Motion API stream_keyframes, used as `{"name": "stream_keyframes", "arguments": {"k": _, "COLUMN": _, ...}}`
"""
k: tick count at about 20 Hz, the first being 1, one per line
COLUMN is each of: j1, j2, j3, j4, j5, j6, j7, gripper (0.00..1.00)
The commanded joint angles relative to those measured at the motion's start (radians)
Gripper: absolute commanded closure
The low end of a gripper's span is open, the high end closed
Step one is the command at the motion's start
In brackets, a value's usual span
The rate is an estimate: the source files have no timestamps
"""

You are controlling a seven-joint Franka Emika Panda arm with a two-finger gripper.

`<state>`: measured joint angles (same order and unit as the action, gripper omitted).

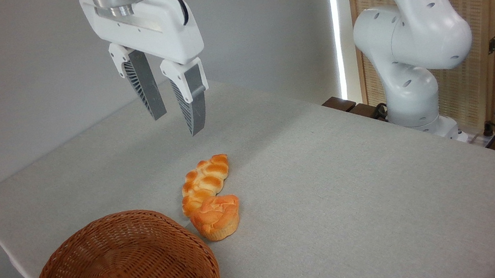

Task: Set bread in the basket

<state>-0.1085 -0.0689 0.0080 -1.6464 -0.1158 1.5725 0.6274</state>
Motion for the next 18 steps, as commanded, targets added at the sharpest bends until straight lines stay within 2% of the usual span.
{"name": "stream_keyframes", "arguments": {"k": 1, "j1": 0.001, "j2": 0.008, "j3": 0.007, "j4": 0.007, "j5": -0.008, "j6": -0.02, "j7": 0.021, "gripper": 0.0}}
{"name": "stream_keyframes", "arguments": {"k": 8, "j1": 0.001, "j2": 0.037, "j3": 0.009, "j4": 0.007, "j5": 0.002, "j6": -0.02, "j7": 0.023, "gripper": 0.0}}
{"name": "stream_keyframes", "arguments": {"k": 14, "j1": 0.006, "j2": 0.043, "j3": 0.01, "j4": -0.009, "j5": 0.002, "j6": 0.026, "j7": 0.026, "gripper": 0.0}}
{"name": "stream_keyframes", "arguments": {"k": 16, "j1": 0.007, "j2": 0.043, "j3": 0.01, "j4": -0.038, "j5": 0.002, "j6": 0.029, "j7": 0.053, "gripper": 0.0}}
{"name": "stream_keyframes", "arguments": {"k": 18, "j1": 0.007, "j2": 0.026, "j3": 0.012, "j4": -0.117, "j5": 0.002, "j6": 0.062, "j7": 0.096, "gripper": 0.0}}
